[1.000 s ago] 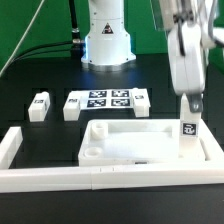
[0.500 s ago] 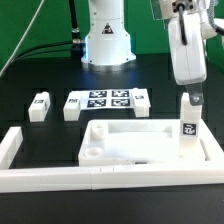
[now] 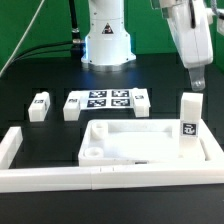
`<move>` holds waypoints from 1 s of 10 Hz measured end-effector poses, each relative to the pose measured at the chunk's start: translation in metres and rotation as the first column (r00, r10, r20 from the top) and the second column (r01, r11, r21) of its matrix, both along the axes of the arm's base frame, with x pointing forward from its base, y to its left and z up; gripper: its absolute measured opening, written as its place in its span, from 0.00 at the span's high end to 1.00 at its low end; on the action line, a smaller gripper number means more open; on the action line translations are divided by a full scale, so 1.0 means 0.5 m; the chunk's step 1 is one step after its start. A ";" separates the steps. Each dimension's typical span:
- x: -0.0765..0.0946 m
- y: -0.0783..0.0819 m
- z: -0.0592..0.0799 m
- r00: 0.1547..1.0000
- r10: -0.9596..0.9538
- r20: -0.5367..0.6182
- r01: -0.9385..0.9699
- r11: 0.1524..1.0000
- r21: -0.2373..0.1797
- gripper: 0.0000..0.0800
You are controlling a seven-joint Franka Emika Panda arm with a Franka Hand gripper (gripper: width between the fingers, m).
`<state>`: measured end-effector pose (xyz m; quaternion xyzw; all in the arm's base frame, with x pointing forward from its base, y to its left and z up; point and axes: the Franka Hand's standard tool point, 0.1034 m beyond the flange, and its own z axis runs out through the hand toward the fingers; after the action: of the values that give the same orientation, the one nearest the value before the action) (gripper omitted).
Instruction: Assemble desk
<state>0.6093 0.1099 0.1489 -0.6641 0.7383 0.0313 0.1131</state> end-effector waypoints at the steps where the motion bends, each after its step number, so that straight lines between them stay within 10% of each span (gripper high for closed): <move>1: -0.016 0.014 0.004 0.998 0.065 0.002 -0.065 0.998 -0.002 0.19; 6: -0.019 0.015 -0.004 0.907 0.418 0.060 -0.414 0.908 -0.063 0.19; 10: -0.112 -0.027 -0.070 0.684 0.728 0.039 -0.722 0.684 -0.105 0.19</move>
Offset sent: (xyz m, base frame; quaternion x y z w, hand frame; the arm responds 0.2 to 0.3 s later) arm 0.0000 0.0000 0.0000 0.0000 0.0000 -0.1938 0.9810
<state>0.5534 0.0965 0.1141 -0.9067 0.4111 0.0179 0.0929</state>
